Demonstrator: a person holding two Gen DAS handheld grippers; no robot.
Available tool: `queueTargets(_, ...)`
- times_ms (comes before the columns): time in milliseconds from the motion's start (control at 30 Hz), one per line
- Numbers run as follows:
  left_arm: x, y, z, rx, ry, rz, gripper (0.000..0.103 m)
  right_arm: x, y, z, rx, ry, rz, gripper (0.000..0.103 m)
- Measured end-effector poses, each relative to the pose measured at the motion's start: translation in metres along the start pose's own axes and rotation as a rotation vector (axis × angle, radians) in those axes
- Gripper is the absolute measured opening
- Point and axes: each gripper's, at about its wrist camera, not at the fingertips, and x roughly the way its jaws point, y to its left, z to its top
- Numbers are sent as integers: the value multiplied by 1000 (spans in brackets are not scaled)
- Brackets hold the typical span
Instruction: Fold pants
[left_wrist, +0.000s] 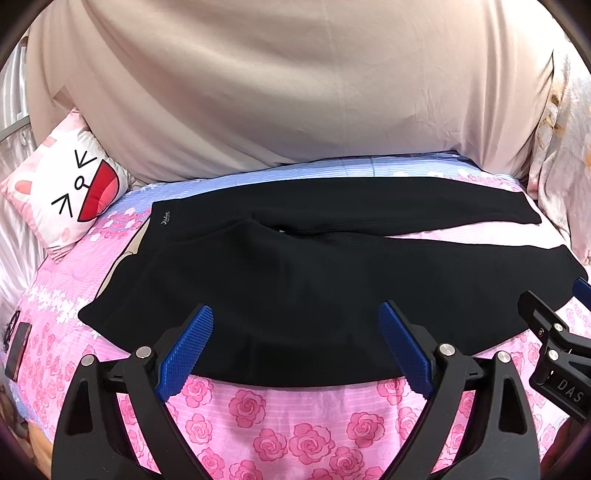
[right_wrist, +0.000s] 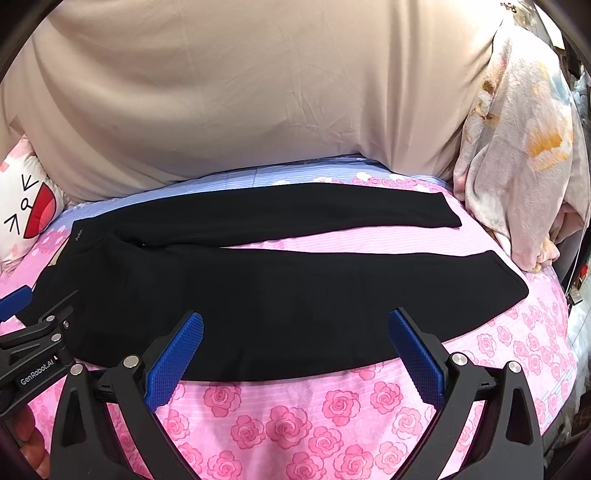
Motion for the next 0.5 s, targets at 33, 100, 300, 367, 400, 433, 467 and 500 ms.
queueTargets(33, 0, 0, 0, 2, 0, -4, 89, 1, -1, 0, 0, 1, 0, 98)
queueTargets(100, 0, 0, 1, 1, 1, -2, 89, 2, -2, 1, 2, 1, 2, 98)
queueTargets(300, 1, 2, 1, -3, 2, 3, 89, 3, -1, 2, -4, 3, 3, 98)
queueTargets(367, 2, 2, 1, -3, 3, 4, 89, 3, 0, 2, -6, 2, 4, 98)
queueTargets(400, 1, 2, 0, -2, 3, 2, 89, 3, 1, 2, -6, 2, 4, 98)
queueTargets(433, 1, 2, 0, 0, 3, 2, 89, 3, 1, 2, -6, 2, 2, 98)
queueTargets(467, 1, 2, 0, 0, 2, 3, 89, 4, 2, 2, -5, 2, 1, 98)
queueTargets(500, 1, 2, 0, 1, 2, 0, 89, 4, 2, 2, -5, 3, 4, 98)
